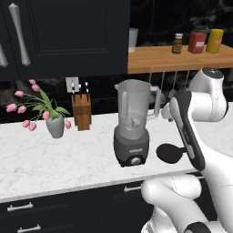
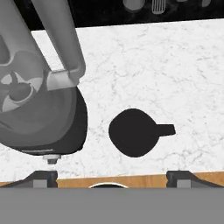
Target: Close the lid blender by securely placing the lid on top.
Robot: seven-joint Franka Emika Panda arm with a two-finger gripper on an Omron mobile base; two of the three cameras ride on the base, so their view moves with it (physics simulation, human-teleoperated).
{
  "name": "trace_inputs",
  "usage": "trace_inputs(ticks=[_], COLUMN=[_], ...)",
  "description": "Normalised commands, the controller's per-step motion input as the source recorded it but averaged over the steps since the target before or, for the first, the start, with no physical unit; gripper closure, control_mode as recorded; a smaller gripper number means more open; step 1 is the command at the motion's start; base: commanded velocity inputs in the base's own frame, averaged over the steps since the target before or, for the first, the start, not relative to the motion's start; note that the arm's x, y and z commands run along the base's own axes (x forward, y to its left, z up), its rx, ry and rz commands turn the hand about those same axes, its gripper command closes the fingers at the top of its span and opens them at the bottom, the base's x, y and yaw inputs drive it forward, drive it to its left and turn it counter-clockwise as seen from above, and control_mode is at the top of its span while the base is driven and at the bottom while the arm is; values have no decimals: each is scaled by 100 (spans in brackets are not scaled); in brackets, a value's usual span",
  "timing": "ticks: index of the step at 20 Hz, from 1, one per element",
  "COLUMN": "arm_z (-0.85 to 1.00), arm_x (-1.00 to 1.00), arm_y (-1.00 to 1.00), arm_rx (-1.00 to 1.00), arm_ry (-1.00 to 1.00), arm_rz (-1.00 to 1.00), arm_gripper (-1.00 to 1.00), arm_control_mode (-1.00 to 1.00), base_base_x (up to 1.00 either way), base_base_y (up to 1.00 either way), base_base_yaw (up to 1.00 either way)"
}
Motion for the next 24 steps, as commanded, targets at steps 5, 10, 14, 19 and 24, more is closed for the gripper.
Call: trace_inputs(ticks=[5, 10, 14, 19, 24], arm_z=[-22, -26, -26, -23, -23], arm_x=[-29, -20, -6, 0, -1], arm_y=[-41, -41, -34, -21, -18], arm_rx=[0, 0, -6, -18, -29], arm_ry=[-11, -10, -6, -4, -1], arm_rz=[28, 38, 37, 23, 6], arm_gripper=[-100, -100, -100, -100, -100], arm_control_mode=[-100, -100, -100, -100, -100], base_base_x=[0, 0, 0, 0, 0], base_base_y=[0, 0, 0, 0, 0], base_base_yaw=[0, 0, 0, 0, 0])
